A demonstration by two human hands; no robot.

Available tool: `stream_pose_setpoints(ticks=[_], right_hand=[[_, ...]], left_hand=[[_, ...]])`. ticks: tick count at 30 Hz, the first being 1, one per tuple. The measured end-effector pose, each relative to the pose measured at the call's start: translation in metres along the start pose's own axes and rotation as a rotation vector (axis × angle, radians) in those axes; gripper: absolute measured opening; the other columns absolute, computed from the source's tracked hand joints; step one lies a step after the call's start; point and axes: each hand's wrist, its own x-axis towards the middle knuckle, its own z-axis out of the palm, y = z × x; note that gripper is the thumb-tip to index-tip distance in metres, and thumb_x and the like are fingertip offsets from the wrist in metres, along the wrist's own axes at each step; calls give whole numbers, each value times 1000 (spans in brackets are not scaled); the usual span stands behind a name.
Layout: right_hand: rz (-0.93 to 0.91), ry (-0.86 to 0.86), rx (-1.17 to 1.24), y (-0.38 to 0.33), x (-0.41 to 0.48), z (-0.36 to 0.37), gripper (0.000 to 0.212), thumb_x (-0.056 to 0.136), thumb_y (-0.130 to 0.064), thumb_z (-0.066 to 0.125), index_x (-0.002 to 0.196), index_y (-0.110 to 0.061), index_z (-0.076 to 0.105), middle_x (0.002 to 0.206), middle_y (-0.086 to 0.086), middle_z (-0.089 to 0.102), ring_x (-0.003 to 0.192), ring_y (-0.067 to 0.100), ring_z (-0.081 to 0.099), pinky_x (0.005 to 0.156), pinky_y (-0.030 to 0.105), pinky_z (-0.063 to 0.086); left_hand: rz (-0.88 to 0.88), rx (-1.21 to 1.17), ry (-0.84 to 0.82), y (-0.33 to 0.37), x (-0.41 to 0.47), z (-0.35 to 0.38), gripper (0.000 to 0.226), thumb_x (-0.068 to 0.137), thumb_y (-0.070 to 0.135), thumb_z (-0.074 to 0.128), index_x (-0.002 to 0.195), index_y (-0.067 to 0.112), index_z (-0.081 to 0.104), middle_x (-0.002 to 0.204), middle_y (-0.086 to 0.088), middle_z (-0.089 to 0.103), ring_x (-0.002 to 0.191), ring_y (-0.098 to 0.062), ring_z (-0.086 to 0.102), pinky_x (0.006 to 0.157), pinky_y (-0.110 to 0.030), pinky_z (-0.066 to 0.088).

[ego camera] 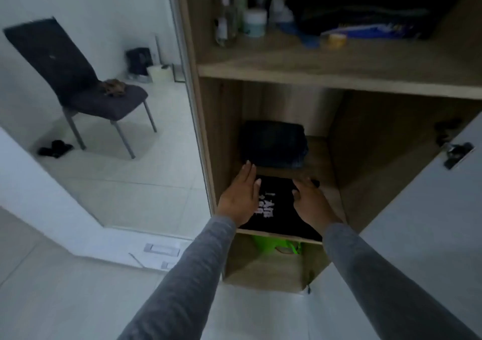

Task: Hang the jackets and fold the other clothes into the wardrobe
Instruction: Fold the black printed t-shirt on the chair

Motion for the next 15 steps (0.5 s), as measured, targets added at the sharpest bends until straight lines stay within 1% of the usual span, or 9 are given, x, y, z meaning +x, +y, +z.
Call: stream_pose_setpoints(ticks=[2,5,7,9,12,13,15], right_hand=[[-28,16,41,-26,-18,-31,45,103,-17,29,148,-12,27,158,9,17,146,22,12,118,40,9],[-61,51,74,-71,-44,-76,46,104,-25,24,148,-13,27,157,7,20,146,21,13,117,38,6],[-88,104,77,-102,-77,-94,47,104,-29,22,148,-13,28,157,5,20,146,19,13,117,37,7],[-119,107,77,-129,-111,-100,48,104,-30,22,148,-13,26,157,5,18,146,19,10,118,37,6],[-191,99,97,-173,-162,-101,48,104,-27,26,149,-11,24,158,6,16,146,18,8,119,38,5],[-232,109,109,-193,-186,-101,48,104,-26,28,149,-10,24,158,6,16,146,18,9,119,38,6],[-277,126,156,-225,-218,-102,49,102,-25,34,148,-11,26,156,6,22,145,21,17,118,38,17]], left_hand=[[11,-39,42,15,-16,-35,51,103,29,26,150,10,17,159,-2,8,145,-13,11,108,-11,3],[1,-61,90,30,-44,-90,51,103,34,25,150,15,21,158,3,12,143,-10,16,111,-19,14],[52,-20,68,35,-79,-123,51,103,36,23,150,17,22,158,5,14,144,-8,14,112,-21,13],[78,30,52,33,-115,-147,51,103,38,22,150,18,22,157,5,16,144,-7,12,115,-24,12],[7,65,101,23,-170,-186,51,103,37,22,149,16,22,157,2,17,145,-10,12,116,-27,10],[-21,69,141,18,-198,-203,51,103,37,23,149,14,23,157,1,18,145,-11,12,116,-28,10],[-49,70,197,14,-238,-230,52,103,35,25,148,11,24,157,-2,19,144,-13,13,117,-28,11]])
